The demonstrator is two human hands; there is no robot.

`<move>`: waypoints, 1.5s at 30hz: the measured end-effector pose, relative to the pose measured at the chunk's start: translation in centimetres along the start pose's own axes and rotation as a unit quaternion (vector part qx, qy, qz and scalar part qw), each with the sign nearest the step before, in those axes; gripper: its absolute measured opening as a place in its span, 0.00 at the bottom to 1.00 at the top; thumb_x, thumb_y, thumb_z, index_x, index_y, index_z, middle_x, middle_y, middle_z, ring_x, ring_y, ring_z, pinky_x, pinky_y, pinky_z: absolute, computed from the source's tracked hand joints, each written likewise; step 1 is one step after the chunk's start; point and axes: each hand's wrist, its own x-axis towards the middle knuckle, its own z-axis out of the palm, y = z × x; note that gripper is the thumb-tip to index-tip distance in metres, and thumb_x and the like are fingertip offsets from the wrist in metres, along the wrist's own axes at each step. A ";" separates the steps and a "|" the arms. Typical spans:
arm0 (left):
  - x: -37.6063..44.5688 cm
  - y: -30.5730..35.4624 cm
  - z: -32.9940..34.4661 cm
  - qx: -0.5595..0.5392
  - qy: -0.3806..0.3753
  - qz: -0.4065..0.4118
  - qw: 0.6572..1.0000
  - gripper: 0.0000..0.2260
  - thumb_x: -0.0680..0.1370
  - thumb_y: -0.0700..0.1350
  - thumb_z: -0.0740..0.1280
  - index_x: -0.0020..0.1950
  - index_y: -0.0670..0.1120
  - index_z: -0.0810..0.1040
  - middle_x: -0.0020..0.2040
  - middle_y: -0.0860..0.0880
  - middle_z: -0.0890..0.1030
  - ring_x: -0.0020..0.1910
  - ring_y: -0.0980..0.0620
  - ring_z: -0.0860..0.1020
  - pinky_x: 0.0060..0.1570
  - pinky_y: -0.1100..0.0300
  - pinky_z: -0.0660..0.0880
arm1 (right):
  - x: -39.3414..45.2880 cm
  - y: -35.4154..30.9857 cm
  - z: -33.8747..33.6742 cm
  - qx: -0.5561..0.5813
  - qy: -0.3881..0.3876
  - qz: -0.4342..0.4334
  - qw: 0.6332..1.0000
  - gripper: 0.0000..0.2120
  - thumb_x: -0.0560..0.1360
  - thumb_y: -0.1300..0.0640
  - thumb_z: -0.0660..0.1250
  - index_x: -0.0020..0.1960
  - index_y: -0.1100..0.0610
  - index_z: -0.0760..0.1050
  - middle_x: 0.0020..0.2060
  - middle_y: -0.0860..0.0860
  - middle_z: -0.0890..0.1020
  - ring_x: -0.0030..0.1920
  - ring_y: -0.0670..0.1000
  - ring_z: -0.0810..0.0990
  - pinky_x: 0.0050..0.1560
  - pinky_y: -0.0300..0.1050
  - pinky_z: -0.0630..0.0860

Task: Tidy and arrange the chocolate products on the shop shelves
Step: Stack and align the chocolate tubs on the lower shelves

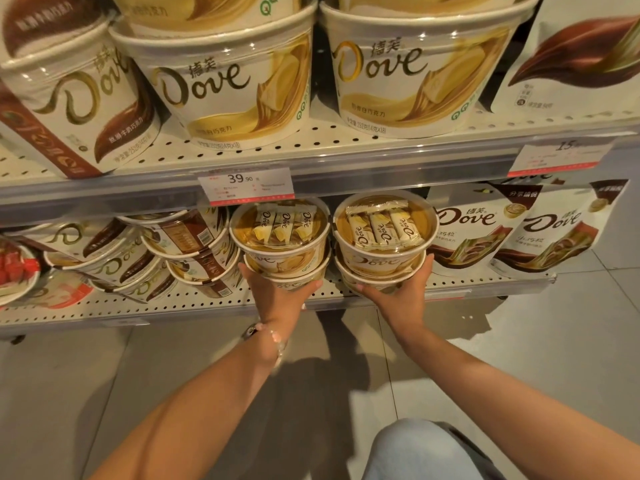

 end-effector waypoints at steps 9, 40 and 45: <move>0.5 0.0 0.1 -0.008 0.072 0.042 0.996 0.57 0.50 0.56 0.82 0.72 0.43 0.56 0.68 0.45 0.69 0.65 0.52 0.69 0.60 0.71 0.58 | 0.9 1.3 0.1 -0.014 -0.007 -0.035 0.999 0.57 0.56 0.62 0.82 0.73 0.57 0.50 0.65 0.42 0.64 0.69 0.44 0.63 0.67 0.34 0.63; 1.3 0.0 -3.3 0.074 -0.096 0.057 0.991 0.48 0.59 0.48 0.81 0.71 0.39 0.59 0.66 0.44 0.71 0.65 0.49 0.71 0.65 0.62 0.66 | 2.1 -1.7 -0.6 -0.078 -0.047 0.046 0.995 0.51 0.55 0.58 0.82 0.70 0.58 0.56 0.64 0.53 0.70 0.65 0.52 0.70 0.65 0.50 0.71; 0.6 2.9 -6.7 0.032 -0.199 -0.022 0.979 0.42 0.64 0.34 0.77 0.72 0.40 0.58 0.63 0.52 0.68 0.58 0.53 0.71 0.45 0.76 0.73 | 0.2 -5.4 -1.2 -0.040 -0.069 0.041 0.996 0.30 0.62 0.65 0.77 0.61 0.58 0.71 0.55 0.54 0.79 0.57 0.52 0.78 0.57 0.54 0.76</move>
